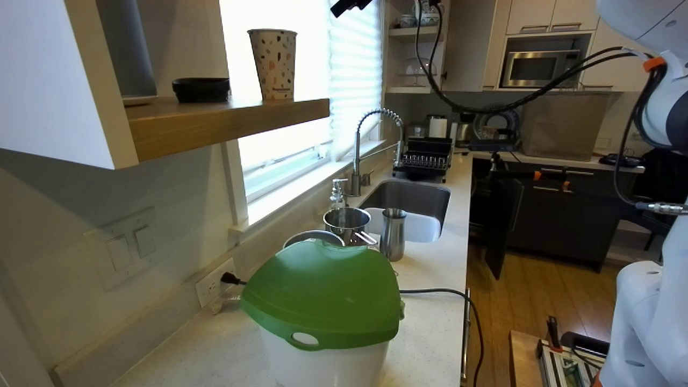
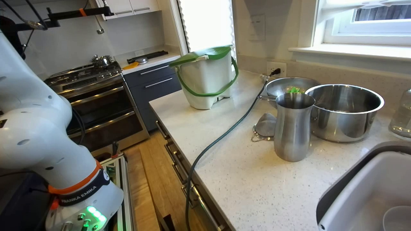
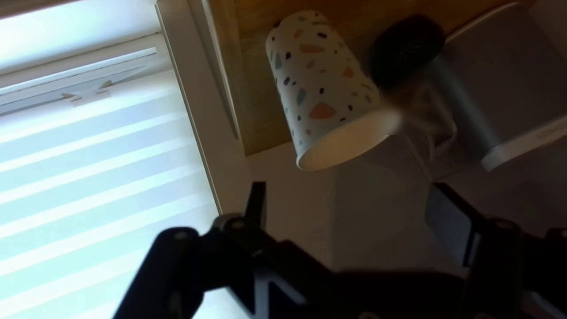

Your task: Put the cup on the shelf

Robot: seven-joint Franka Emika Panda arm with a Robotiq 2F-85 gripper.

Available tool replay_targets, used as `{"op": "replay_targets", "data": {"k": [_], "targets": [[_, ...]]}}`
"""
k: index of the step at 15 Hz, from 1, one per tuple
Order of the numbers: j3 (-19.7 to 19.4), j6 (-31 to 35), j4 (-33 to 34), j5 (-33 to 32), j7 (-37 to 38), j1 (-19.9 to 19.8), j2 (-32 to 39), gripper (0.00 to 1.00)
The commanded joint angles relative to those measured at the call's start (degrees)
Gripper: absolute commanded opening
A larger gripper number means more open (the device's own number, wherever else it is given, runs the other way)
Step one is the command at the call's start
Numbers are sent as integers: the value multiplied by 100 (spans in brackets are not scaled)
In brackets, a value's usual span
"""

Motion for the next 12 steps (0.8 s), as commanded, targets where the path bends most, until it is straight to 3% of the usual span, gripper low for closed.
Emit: {"op": "replay_targets", "data": {"k": [1, 12], "targets": [[-169, -463, -589, 340, -445, -75, -640, 100], [-355, -223, -2389, 436, -1932, -39, -1808, 100]]}}
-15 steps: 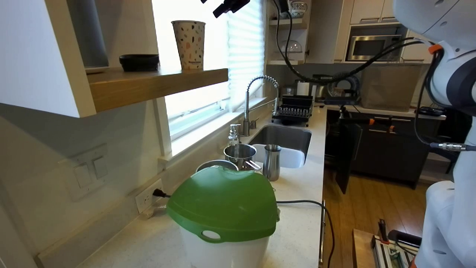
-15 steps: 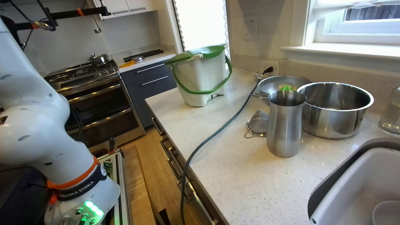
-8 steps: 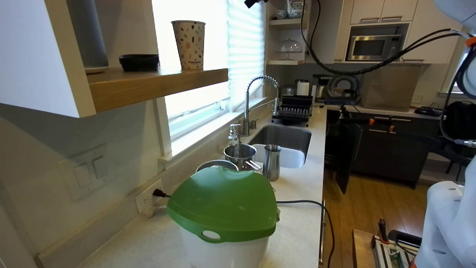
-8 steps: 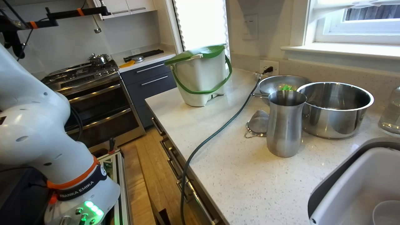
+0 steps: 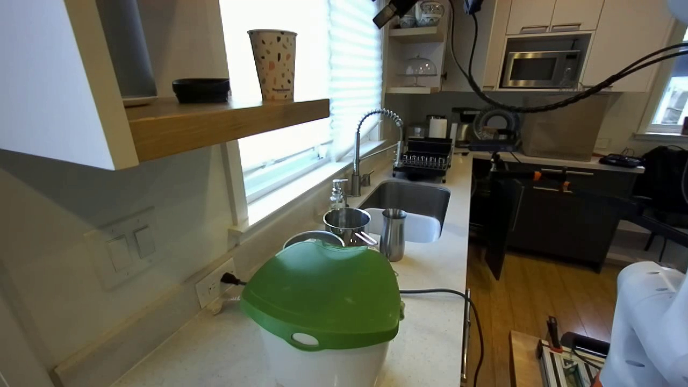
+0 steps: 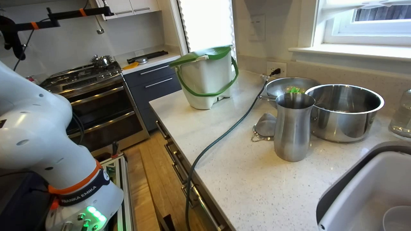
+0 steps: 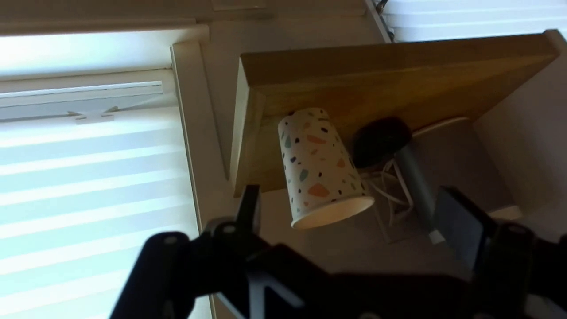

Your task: Put the cup on the shelf

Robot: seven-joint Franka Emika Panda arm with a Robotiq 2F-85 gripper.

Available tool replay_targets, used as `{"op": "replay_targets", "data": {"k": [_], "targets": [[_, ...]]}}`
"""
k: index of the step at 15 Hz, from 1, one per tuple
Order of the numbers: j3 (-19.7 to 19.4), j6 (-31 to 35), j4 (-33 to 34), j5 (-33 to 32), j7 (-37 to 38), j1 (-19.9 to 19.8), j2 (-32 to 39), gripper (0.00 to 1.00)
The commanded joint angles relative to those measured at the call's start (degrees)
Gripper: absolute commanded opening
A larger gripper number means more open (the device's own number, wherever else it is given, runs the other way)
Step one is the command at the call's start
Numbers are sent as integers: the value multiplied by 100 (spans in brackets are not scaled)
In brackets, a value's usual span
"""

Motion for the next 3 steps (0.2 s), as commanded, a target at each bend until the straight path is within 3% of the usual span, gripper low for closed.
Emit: {"op": "replay_targets", "data": {"k": [1, 2, 3], "targets": [[12, 380, -908, -32, -431, -11, -492, 100], [13, 507, -1055, -35, -517, -15, -547, 100], [-111, 228, -460, -78, -258, 157, -201, 100]]}}
